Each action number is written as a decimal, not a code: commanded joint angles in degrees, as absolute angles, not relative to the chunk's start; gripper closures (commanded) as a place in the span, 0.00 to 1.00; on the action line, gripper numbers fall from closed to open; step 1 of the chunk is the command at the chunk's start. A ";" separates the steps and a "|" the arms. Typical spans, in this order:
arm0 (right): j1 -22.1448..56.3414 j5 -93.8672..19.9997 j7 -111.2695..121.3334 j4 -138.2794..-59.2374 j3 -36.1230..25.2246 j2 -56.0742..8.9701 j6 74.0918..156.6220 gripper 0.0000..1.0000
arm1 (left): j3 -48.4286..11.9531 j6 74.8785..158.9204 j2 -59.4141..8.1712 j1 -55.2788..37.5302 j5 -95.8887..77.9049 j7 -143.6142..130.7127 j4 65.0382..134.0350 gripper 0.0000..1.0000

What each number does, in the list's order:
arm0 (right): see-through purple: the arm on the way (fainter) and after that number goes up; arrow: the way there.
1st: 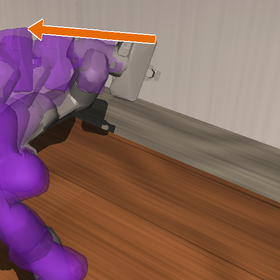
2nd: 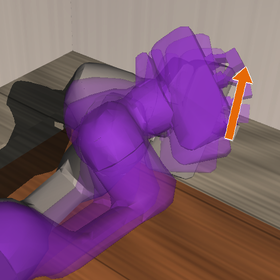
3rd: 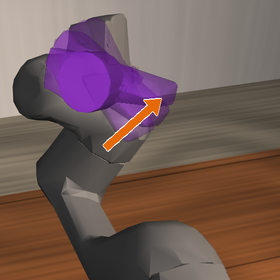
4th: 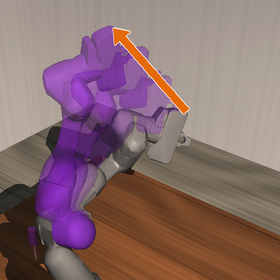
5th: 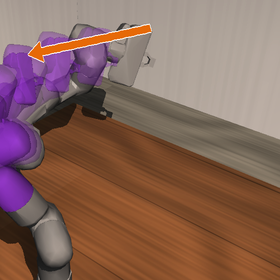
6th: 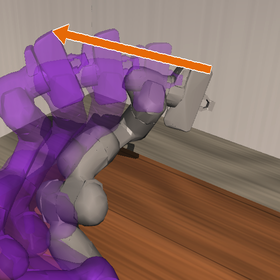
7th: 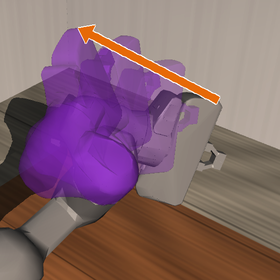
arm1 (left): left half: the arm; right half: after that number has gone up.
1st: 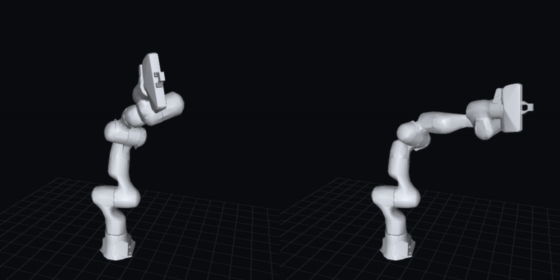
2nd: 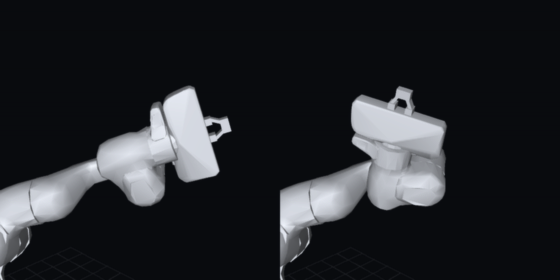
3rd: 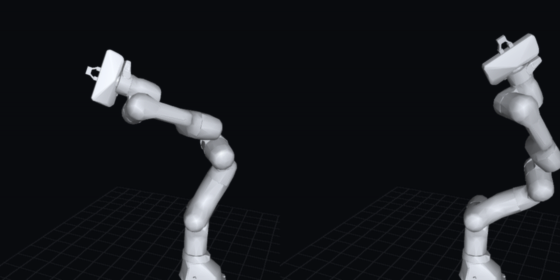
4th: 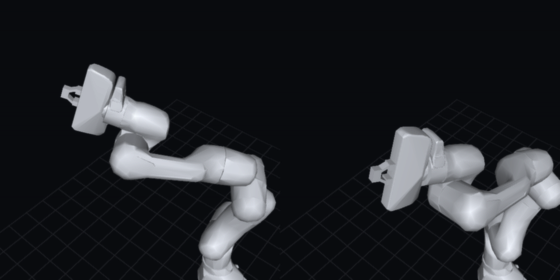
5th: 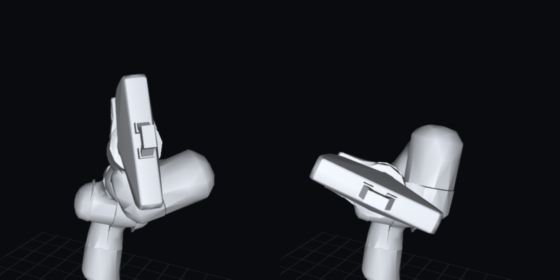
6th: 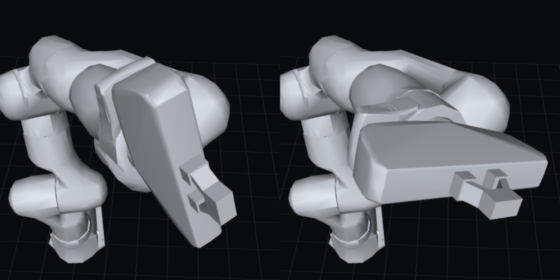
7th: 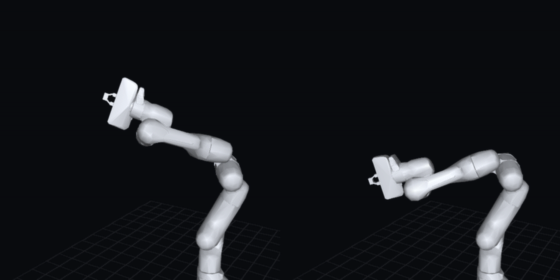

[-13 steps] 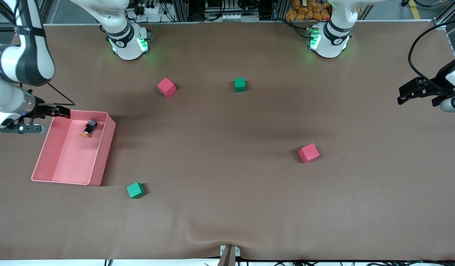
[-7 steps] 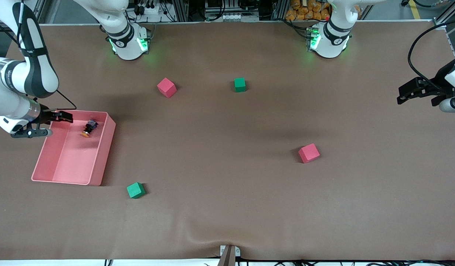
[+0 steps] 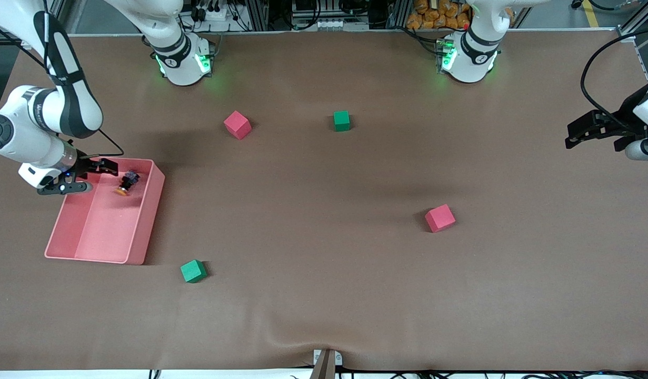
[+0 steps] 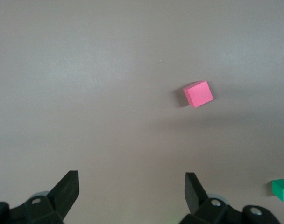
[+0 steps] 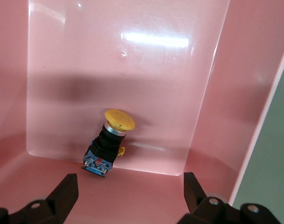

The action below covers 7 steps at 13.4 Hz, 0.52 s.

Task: Place and upright button with both arms
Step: 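Lower the right gripper into the tray around the yellow button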

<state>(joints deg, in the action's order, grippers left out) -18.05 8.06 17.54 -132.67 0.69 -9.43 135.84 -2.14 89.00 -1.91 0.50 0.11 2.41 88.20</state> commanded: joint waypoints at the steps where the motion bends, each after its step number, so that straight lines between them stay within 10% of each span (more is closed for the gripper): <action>1: -18.98 9.32 18.54 -133.59 0.88 -9.67 137.37 0.00 | -2.37 87.98 -2.46 0.97 -0.62 3.87 87.01 0.00; 7: -17.76 8.53 14.60 -133.59 1.23 -11.15 137.71 0.00 | -2.46 88.07 -2.99 0.97 -0.62 3.87 86.84 0.00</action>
<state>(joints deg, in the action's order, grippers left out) -18.03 8.02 16.97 -132.87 0.78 -10.00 135.45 -2.18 88.99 -2.11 0.50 0.11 2.41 88.20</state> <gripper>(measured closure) 0.000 0.000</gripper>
